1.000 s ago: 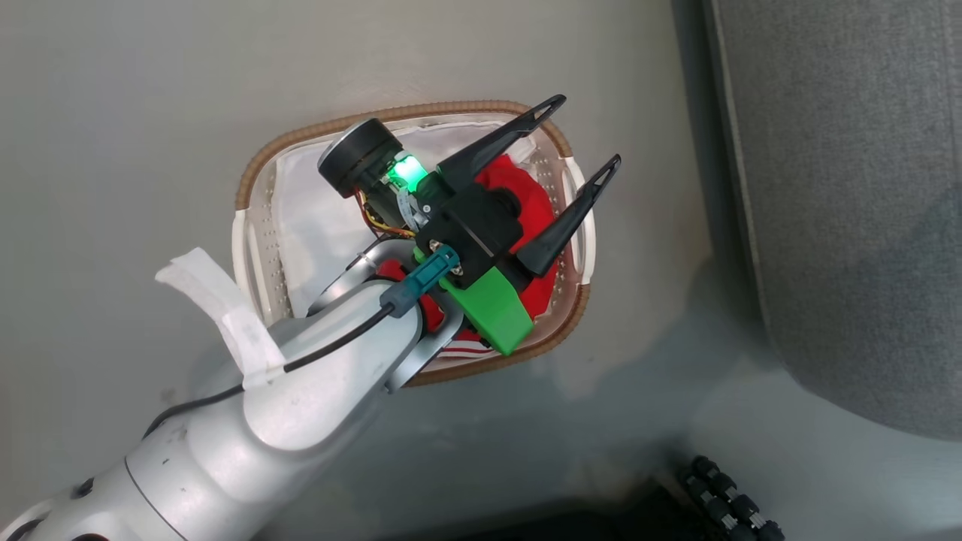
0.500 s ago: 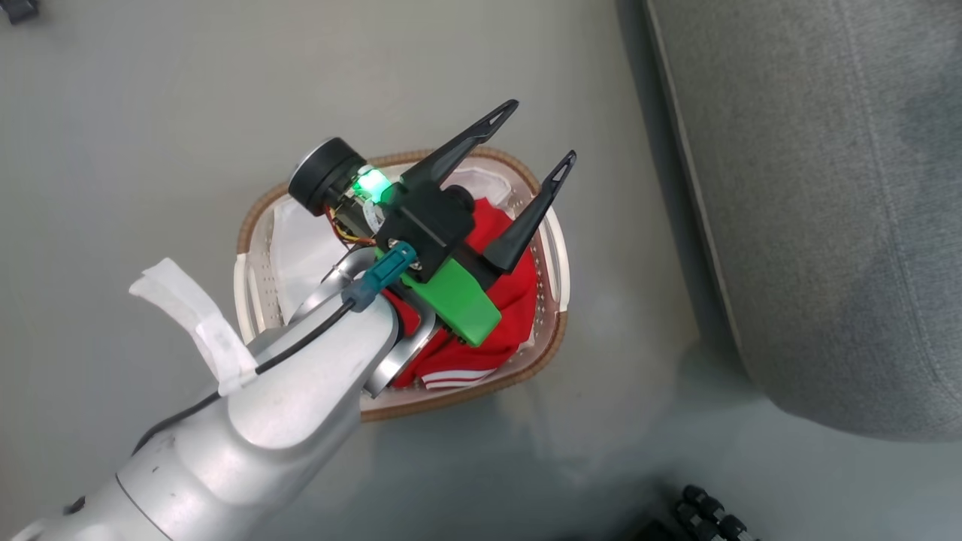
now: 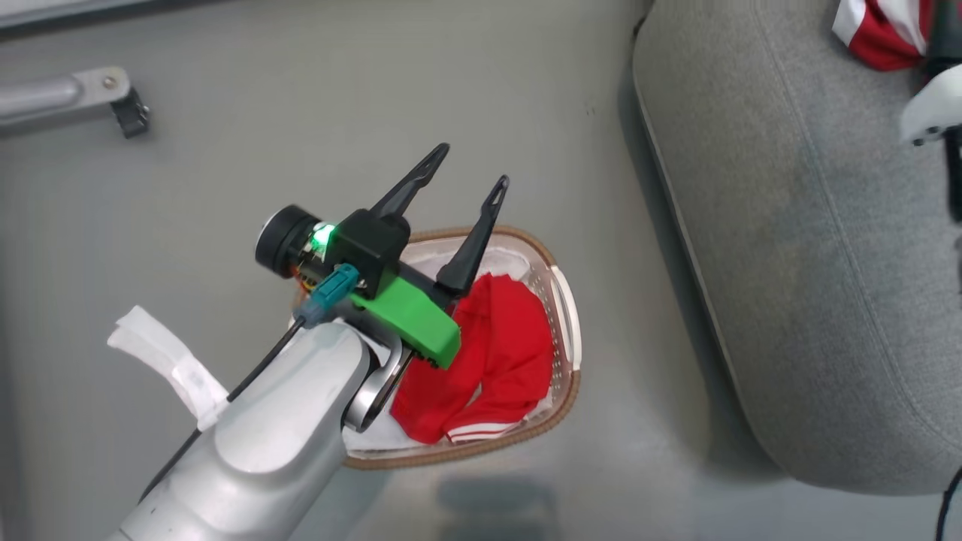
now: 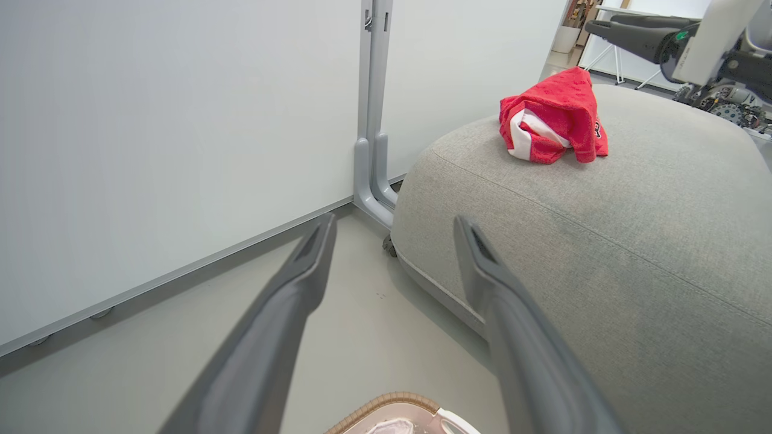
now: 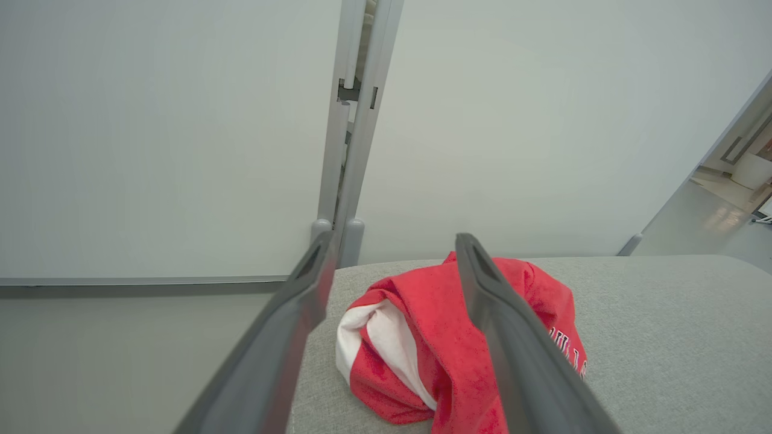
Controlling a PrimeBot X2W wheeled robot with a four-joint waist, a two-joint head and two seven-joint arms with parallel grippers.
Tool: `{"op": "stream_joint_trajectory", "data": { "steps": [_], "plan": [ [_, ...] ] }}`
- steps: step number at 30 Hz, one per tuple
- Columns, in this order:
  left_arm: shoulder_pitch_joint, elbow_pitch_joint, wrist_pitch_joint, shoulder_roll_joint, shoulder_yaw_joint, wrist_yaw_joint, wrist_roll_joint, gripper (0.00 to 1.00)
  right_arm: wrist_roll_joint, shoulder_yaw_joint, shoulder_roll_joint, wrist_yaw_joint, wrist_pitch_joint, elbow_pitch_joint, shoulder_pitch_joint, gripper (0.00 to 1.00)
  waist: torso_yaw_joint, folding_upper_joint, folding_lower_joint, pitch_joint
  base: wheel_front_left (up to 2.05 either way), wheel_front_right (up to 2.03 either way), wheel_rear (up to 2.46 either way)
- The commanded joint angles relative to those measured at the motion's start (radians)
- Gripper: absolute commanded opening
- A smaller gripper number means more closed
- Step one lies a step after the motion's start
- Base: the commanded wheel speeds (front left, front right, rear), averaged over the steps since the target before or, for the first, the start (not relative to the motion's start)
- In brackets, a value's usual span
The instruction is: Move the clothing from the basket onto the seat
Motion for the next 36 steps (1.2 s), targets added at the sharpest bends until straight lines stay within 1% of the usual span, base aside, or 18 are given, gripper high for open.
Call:
{"op": "stream_joint_trajectory", "data": {
  "steps": [1,4,7,12,18,22,26,30,32,36],
  "plan": [
    [0.029,0.008,-0.006,0.001,0.014,0.008,-0.004,1.0,0.001,0.012,0.012,-0.001,-0.004,-0.01,0.03,1.0,0.055,-0.0001,0.0,-0.091,0.0,0.0,0.0],
    [0.07,0.0,-0.007,-0.001,0.06,0.018,-0.011,1.0,-0.009,0.037,0.047,-0.001,-0.004,-0.038,0.065,1.0,0.075,-0.0001,0.0,-0.124,0.0,0.0,0.0],
    [0.131,-0.012,-0.006,-0.004,0.12,0.029,-0.011,1.0,0.005,0.04,0.095,-0.001,-0.004,-0.08,0.12,1.0,0.098,-0.0001,0.0,-0.153,0.0,0.0,0.0],
    [0.237,-0.032,-0.005,-0.01,0.223,0.041,0.013,1.0,0.022,0.038,0.172,-0.001,-0.004,-0.181,0.249,1.0,0.13,-0.0001,0.0,-0.193,0.0,0.0,0.0],
    [0.382,-0.064,-0.005,-0.007,0.376,0.057,0.044,1.0,-0.022,0.048,0.239,-0.001,-0.003,-0.283,0.412,1.0,0.15,-0.0001,0.0,-0.231,0.0,0.0,0.0],
    [0.492,-0.097,-0.006,-0.014,0.481,0.064,0.067,1.0,-0.047,0.048,0.268,-0.001,-0.003,-0.338,0.515,1.0,0.155,-0.0001,0.0,-0.256,0.0,0.0,0.0],
    [0.582,-0.115,-0.005,-0.027,0.556,0.048,0.097,1.0,-0.049,0.035,0.281,-0.001,-0.003,-0.383,0.612,1.0,0.165,-0.0001,0.0,-0.276,0.0,0.0,0.0],
    [0.649,-0.119,-0.005,-0.055,0.606,0.026,0.123,1.0,-0.001,0.034,0.284,-0.001,-0.003,-0.415,0.703,1.0,0.178,-0.0001,0.0,-0.302,0.0,0.0,0.0],
    [0.678,-0.113,-0.005,-0.063,0.631,0.015,0.139,1.0,0.001,0.037,0.284,-0.001,-0.003,-0.429,0.742,1.0,0.18,-0.0001,0.0,-0.317,0.0,0.0,0.0],
    [0.72,-0.11,-0.005,-0.084,0.662,-0.004,0.168,1.0,0.037,0.065,0.285,-0.001,-0.003,-0.447,0.8,1.0,0.176,-0.0001,0.0,-0.339,0.0,0.0,0.0]
  ]
}}
